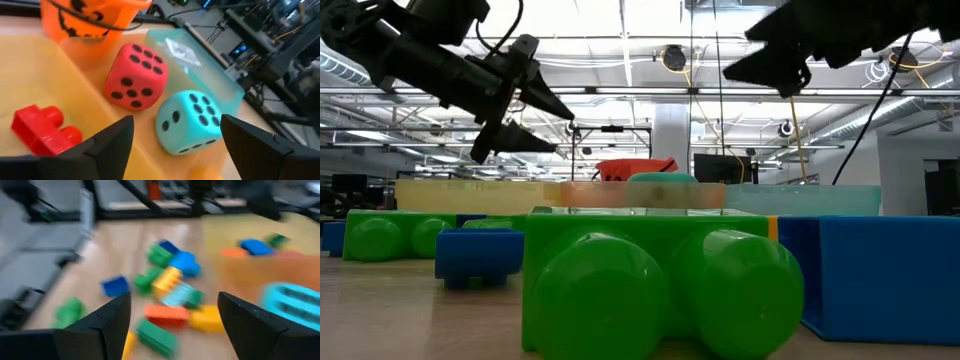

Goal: Pick & Place Toys
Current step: Put the bottom yellow game piece into the yellow bin

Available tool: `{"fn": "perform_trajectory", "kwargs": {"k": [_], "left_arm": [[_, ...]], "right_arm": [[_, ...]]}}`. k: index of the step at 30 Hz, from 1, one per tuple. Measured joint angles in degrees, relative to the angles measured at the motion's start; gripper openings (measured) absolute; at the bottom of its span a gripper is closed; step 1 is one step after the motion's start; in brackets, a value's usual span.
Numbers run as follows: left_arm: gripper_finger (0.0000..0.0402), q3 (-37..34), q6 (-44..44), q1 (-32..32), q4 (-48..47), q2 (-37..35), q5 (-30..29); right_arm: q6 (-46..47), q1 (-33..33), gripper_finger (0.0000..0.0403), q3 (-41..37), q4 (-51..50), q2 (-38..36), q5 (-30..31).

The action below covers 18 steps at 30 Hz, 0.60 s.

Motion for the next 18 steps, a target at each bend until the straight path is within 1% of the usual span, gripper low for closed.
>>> {"fn": "perform_trajectory", "kwargs": {"k": [2, 3, 6, 8, 10, 12, 15, 18], "left_arm": [[0.0296, 0.0, 0.0, 0.0, 0.6, 0.0, 0.0], [0.0297, 0.0, 0.0, 0.0, 0.5, 0.0, 0.0], [0.0301, 0.0, 1.0, 0.0, 0.5, 0.0, 0.0], [0.0303, 0.0, 1.6, 0.0, 0.5, 0.0, 0.0], [0.0302, 0.0, 1.6, 0.0, 0.5, 0.0, 0.0], [0.0301, 0.0, 1.4, 0.0, 0.5, 0.0, 0.0], [0.0303, 0.0, 1.3, 0.0, 0.8, 0.0, 0.0], [0.0307, 0.0, 1.3, 0.0, 0.7, 0.0, -0.1]], "right_arm": [[-0.2, 1.3, 0.0265, -0.3, 6.6, 3.7, -1.3], [-1.0, 2.0, 0.0265, -0.2, 8.2, 5.3, -1.2], [-2.6, 4.1, 0.0265, 2.5, 7.7, 9.8, 2.1], [-3.1, 5.4, 0.0265, 5.5, 4.1, 11.9, 4.6], [-1.5, 6.5, 0.0265, 9.3, -2.4, 13.7, 6.1], [2.2, 7.3, 0.0266, 13.3, -10.8, 15.6, 6.4], [6.5, 8.4, 0.0273, 18.7, -20.1, 19.2, 6.4], [8.8, 9.4, 0.0281, 22.0, -22.8, 23.2, 6.3]]}}
